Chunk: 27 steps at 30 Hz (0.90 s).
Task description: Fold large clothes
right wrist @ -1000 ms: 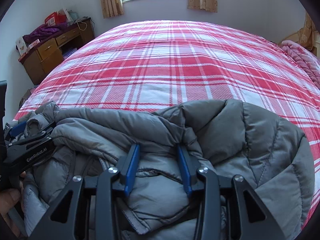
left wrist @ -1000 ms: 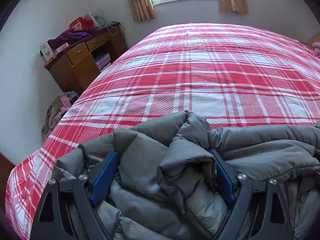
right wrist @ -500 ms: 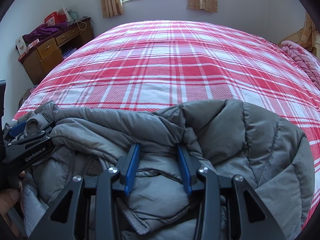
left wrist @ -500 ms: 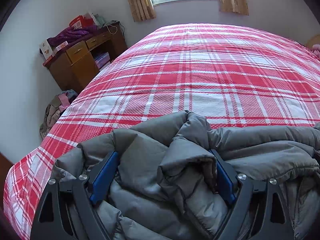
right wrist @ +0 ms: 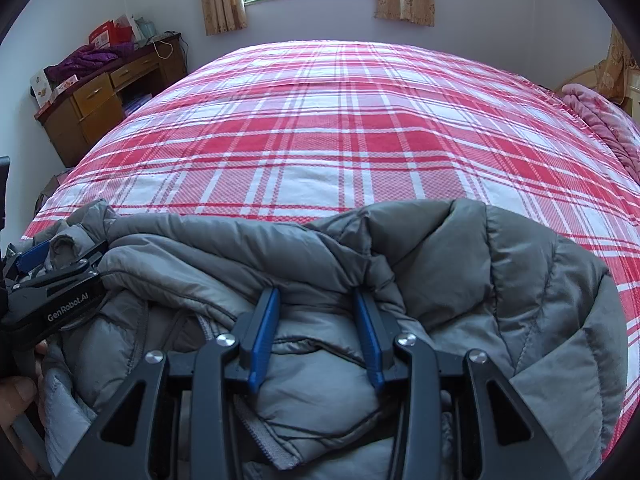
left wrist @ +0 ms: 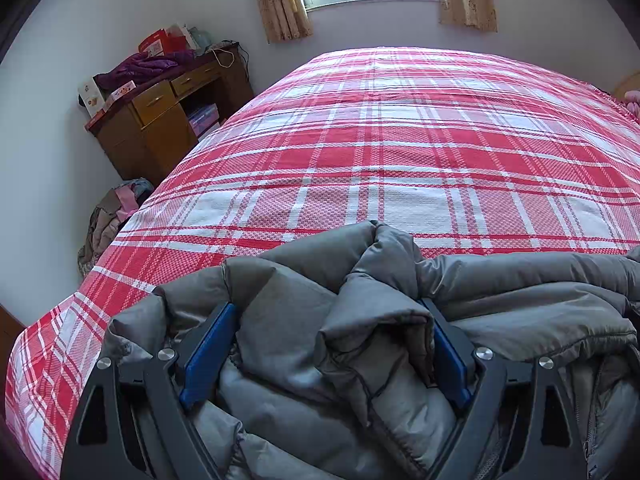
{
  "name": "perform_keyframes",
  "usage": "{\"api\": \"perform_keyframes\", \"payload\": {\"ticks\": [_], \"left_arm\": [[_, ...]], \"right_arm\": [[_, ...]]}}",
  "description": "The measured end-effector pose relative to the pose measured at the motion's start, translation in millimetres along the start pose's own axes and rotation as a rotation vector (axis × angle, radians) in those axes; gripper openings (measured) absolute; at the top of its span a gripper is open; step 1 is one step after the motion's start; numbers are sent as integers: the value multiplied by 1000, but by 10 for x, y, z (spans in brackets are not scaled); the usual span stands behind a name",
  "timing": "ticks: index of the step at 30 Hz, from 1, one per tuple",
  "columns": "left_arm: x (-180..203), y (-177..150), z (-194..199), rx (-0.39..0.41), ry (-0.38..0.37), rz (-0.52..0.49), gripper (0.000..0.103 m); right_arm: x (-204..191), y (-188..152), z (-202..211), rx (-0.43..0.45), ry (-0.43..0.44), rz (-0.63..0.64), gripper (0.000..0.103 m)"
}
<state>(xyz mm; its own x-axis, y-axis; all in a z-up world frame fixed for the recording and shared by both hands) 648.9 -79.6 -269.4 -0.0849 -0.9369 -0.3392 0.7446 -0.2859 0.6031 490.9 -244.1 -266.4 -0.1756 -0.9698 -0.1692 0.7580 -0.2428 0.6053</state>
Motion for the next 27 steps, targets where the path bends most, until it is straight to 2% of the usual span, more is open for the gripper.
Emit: {"api": "perform_keyframes", "payload": {"ticks": [9,12,14,16,18,21,24,27], "left_arm": [[6,3,-17,-4,-4,1,91],[-121,51,80,-31,-60,24,91],[-289,72,316,-2,-91,51,91],[-474,-7,664,47,-92,30,91],[-633,-291,1000,68,-87,-12,91],[-792,-853,1320,56,-85,-53,91],[-879,-1604,1582,12,-95,-74,91],[-916,-2218,1764,-33,-97,-74,91]], "right_arm": [[-6,-12,-4,-1,-2,2,42],[-24,3,-8,-16,-7,18,43],[-24,34,46,-46,5,54,49],[79,77,296,-30,-13,70,71],[238,57,618,9,-3,67,77],[538,-149,996,-2,14,53,77],[938,-595,1341,-38,12,28,77],[1303,-1112,1622,-73,9,-8,77]]}}
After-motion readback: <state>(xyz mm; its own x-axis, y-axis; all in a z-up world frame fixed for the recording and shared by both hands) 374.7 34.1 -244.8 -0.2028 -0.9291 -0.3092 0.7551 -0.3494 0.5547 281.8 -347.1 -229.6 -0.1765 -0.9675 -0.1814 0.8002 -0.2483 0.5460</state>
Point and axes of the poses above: each gripper's, at about its wrist camera, not at the fingertips, and z roughly against the way its jaws point, x to its right, y to its top, the point moved 6 cm from there along -z, roughly the way its jaws point, and after that the axes turned 13 degrees about -z, right-handed, at the moved point
